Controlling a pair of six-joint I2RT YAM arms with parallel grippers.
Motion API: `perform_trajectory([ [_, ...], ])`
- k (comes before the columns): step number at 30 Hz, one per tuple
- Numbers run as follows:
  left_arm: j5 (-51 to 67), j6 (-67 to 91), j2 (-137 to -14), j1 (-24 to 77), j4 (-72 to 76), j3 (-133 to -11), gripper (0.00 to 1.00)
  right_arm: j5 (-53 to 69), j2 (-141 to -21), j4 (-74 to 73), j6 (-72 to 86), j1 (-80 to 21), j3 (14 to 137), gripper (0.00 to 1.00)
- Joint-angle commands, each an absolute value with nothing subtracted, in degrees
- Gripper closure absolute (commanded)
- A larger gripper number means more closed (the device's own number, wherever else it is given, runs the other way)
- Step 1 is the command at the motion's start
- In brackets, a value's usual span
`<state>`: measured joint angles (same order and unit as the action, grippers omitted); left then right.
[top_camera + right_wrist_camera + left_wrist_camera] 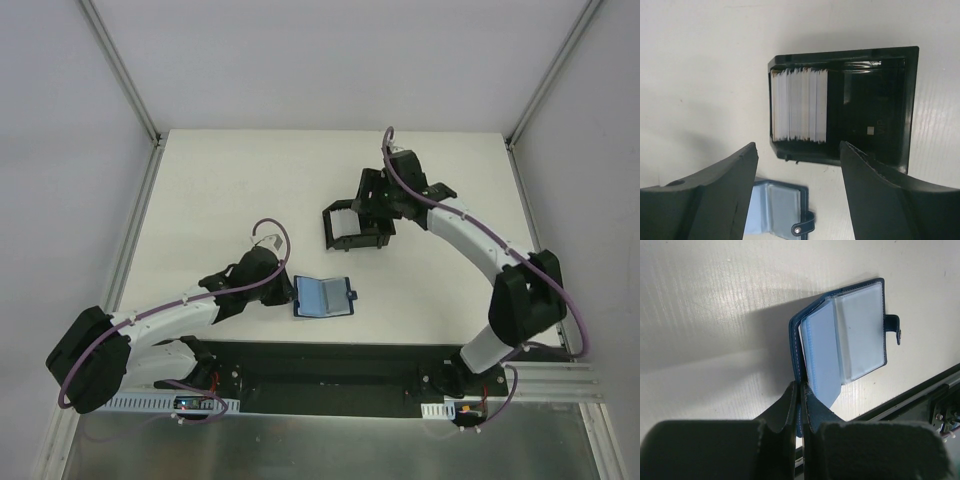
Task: Put the credit cards into the card holder
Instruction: Pick up the credit card from the storage box.
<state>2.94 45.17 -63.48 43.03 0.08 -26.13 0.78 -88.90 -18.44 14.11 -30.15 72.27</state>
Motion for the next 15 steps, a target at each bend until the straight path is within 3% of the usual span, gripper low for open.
perform_trajectory([
  [1,3.6,42.89,-64.07,42.71,-0.26,-28.04,1.0,8.86,-96.13,-20.39,11.16,-27.95,78.3,0.3],
  [15,3.96,42.8,-65.74,42.71,-0.35,-27.86,1.0,14.77,-109.07,-15.91,12.3,-25.49,82.53,0.25],
])
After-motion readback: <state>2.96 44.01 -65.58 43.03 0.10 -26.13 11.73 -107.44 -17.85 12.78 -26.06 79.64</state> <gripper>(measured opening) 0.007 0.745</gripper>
